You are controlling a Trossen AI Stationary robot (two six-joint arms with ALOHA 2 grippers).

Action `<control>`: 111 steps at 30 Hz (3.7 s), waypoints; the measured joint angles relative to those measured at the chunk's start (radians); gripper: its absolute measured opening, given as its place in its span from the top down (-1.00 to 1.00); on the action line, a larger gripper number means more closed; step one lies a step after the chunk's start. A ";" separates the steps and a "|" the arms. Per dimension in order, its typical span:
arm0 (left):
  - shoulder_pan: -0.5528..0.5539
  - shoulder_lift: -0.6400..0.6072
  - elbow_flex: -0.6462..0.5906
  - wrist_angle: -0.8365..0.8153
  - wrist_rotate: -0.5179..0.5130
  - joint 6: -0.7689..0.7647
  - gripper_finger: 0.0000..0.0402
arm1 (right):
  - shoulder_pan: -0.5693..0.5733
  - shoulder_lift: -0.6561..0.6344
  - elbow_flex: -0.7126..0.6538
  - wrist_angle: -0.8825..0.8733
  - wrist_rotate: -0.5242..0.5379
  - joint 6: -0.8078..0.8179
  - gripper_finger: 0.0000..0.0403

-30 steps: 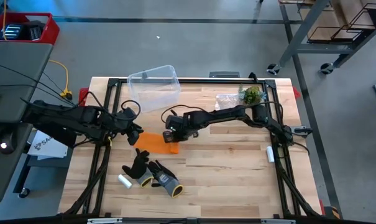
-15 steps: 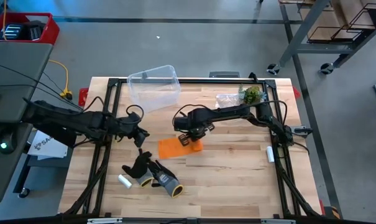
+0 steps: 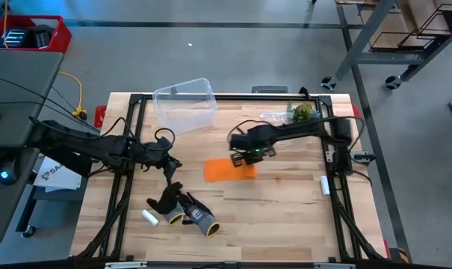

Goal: Roll bandage
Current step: Roll the orange bandage

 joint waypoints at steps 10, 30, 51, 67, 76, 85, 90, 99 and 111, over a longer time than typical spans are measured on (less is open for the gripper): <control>0.000 0.027 0.000 0.011 -0.034 0.063 0.51 | 0.013 -0.145 -0.227 0.201 0.003 0.139 0.78; 0.000 0.322 0.000 0.254 0.014 0.065 0.51 | 0.014 -0.152 -0.115 0.001 0.038 0.033 0.07; 0.166 0.696 0.136 0.495 0.211 0.222 0.81 | 0.017 -0.319 -0.176 -0.072 0.107 -0.006 0.33; 0.158 0.872 0.219 0.507 0.258 0.227 1.00 | 0.054 -0.322 -0.345 0.321 -0.021 0.103 1.00; 0.147 0.859 0.219 0.466 0.275 0.223 1.00 | 0.062 -0.322 -0.399 0.404 0.038 0.183 1.00; 0.143 0.859 0.219 0.460 0.270 0.228 1.00 | 0.012 -0.322 -0.333 0.368 0.063 0.105 1.00; 0.143 0.859 0.219 0.458 0.268 0.223 1.00 | -0.018 -0.322 -0.333 0.295 0.087 0.079 1.00; 0.143 0.859 0.218 0.454 0.266 0.222 1.00 | -0.007 -0.285 -0.333 0.331 0.073 0.070 1.00; 0.143 0.859 0.217 0.457 0.263 0.221 1.00 | -0.006 -0.284 -0.305 0.331 0.058 0.041 1.00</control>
